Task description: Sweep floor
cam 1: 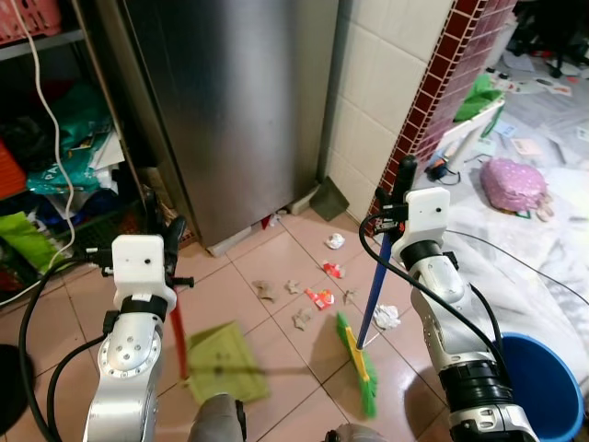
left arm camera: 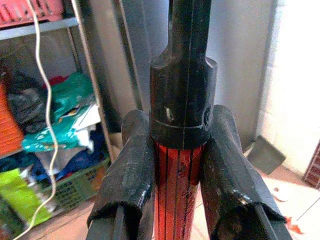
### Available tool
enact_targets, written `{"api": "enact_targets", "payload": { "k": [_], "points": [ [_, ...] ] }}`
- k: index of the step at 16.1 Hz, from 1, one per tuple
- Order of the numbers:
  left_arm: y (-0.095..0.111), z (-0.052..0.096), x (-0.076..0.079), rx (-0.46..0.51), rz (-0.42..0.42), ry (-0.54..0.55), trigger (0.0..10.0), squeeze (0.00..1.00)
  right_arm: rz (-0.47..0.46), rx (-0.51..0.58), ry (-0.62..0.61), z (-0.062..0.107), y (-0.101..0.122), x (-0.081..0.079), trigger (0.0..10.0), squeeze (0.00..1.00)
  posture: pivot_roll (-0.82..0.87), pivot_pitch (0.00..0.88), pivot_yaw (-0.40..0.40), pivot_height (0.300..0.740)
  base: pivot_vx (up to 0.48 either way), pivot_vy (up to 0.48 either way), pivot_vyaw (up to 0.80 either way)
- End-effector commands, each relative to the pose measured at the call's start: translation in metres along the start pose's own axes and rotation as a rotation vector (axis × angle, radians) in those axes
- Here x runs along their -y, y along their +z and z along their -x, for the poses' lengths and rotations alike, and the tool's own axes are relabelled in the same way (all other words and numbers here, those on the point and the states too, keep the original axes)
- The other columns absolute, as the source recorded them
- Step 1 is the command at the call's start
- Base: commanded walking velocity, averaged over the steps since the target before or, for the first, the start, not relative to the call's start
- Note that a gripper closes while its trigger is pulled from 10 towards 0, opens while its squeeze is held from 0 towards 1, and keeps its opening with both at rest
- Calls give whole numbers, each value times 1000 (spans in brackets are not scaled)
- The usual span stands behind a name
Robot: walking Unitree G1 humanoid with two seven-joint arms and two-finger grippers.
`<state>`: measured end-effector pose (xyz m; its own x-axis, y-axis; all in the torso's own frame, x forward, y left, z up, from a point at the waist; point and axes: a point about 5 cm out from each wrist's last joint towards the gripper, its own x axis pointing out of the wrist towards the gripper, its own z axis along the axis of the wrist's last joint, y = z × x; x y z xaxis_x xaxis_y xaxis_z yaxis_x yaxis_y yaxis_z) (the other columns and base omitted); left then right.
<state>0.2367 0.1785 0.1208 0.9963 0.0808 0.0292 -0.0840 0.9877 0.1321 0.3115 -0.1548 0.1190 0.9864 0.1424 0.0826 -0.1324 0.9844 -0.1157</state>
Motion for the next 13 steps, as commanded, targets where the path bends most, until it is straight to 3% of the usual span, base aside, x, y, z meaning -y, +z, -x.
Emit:
{"api": "enact_targets", "payload": {
  "k": [1,5,13],
  "points": [
    [13,-3,-2,68,-5,-4,10000,0,7,43,-16,-4,13,3,10000,0,42,116,-63,740,0,0,0],
    [25,-13,3,106,8,-26,10000,0,3,71,-16,-13,22,2,10000,0,45,152,-62,740,255,0,0],
    [27,-15,2,114,9,-31,10000,0,5,79,-11,-11,24,1,10000,0,34,162,-57,740,322,0,0]
  ]
}}
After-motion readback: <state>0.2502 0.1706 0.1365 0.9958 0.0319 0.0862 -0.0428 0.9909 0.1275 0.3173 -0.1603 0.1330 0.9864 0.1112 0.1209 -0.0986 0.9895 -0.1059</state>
